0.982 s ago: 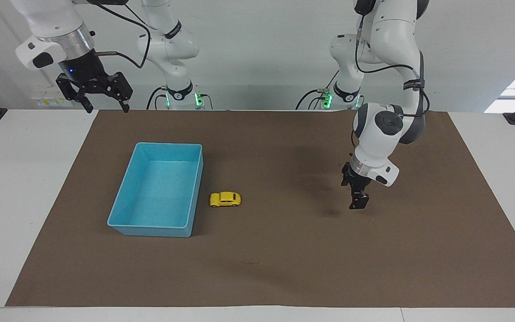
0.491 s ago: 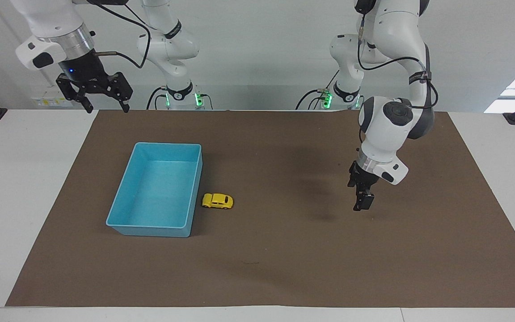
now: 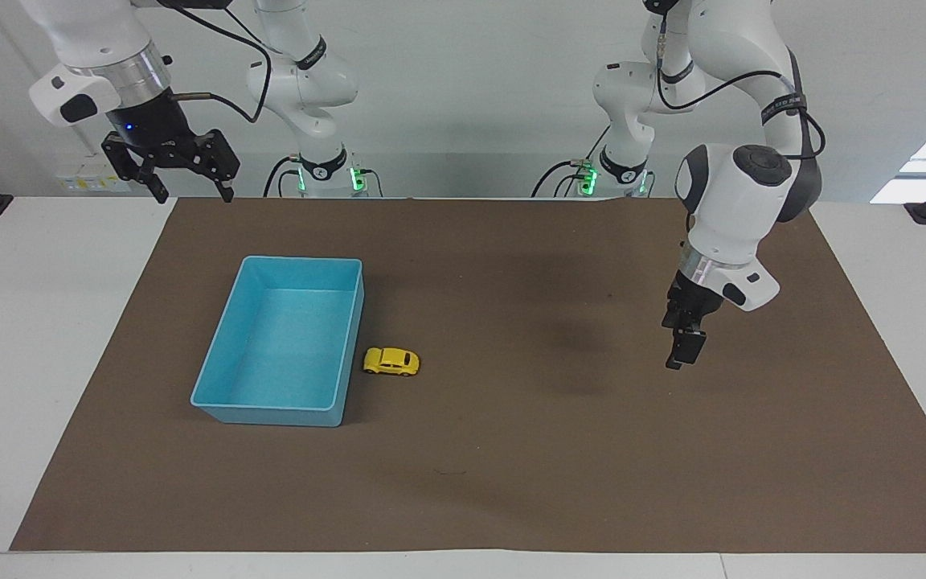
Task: Wind up and store yellow beetle car
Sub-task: 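Retract the left gripper while the right gripper moves toward the bin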
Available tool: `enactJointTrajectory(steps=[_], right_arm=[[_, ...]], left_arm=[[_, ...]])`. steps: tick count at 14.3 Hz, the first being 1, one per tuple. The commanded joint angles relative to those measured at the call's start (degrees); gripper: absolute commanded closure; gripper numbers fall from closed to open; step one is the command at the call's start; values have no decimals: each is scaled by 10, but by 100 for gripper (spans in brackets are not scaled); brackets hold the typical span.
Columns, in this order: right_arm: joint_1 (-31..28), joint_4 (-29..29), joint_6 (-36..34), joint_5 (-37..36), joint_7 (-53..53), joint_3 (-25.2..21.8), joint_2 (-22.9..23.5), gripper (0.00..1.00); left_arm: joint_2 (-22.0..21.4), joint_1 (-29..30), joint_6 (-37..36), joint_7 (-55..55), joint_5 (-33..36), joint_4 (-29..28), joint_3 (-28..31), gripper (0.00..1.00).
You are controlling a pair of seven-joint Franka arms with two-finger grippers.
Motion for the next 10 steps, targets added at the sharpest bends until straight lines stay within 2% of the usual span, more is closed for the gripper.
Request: enactJointTrajectory(steps=[1,4,7,10], right_arm=[[2,-6,2,2,2,6,-8,0],[6,-7,1,21,-12,13,-14,0],[6,-11,30,21,-39,31,-15,0],[3,-10,35,22,-113,33,-13,0]], left_arm=[[-25,10,-22,92,9,-6,-3,0],[-34,24,-24,210,9,-5,-2,0],[-53,43,-56,324,9,-4,-2,0],[-65,64,-72,448,9,-5,-3,0]])
